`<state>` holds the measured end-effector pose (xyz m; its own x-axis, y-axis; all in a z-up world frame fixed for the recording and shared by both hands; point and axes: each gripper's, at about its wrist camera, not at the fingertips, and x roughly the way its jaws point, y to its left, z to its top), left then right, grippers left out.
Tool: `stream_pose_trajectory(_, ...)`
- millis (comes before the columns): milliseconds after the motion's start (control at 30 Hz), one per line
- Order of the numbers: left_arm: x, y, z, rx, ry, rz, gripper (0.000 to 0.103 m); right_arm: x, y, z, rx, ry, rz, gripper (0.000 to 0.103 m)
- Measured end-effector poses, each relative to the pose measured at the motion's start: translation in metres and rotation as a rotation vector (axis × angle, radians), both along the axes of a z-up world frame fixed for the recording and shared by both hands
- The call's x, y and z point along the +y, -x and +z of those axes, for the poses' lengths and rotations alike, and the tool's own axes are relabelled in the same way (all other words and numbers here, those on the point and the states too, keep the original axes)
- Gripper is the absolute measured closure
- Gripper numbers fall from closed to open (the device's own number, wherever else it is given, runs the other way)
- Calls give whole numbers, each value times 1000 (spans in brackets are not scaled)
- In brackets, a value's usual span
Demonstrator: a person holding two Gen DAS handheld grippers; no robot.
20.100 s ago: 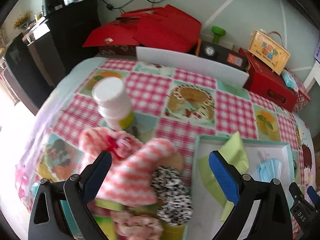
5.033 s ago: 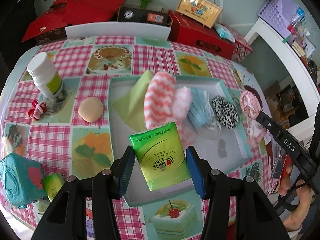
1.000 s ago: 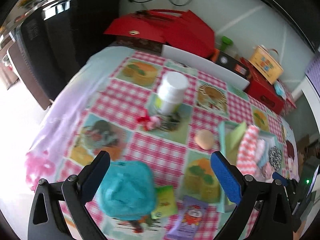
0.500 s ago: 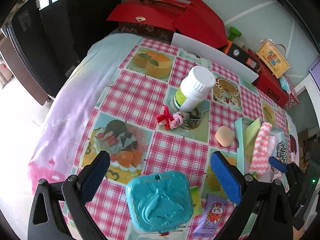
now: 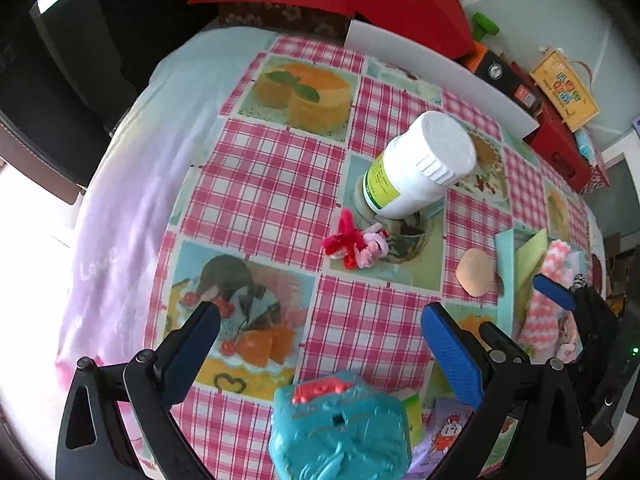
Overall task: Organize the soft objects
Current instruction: 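Move both open tools back from the tray toward the pill bottle, then grasp the beige round sponge with the right tool while the left tool grasps the red fuzzy bow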
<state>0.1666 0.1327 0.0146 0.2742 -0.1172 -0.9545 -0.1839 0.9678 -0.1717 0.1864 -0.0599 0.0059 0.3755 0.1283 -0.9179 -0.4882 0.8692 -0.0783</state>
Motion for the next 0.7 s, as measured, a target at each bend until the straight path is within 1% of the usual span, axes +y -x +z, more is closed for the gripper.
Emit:
stream_pose_trajectory(100,-4,-11,-7,21,-17,-12,3,6,-13,-8,28,2,34,12)
stream_pose_trajectory(300,-12,-33,-22,66,-24,-42,3,12,-31,-22,76,14,46,12)
stream_pose_trajectory(467,-17,-50,-41,118,-28,-57,3,19,-43,-27,94,30,77,12)
stream_pose_trajectory(567,-21,-62,-49,132,-9,-59,3,26,-50,-31,109,27,96,12)
stream_pose_trajectory(700,-27,-75,-55,139,-23,-75,3,31,-61,-42,120,55,107,12)
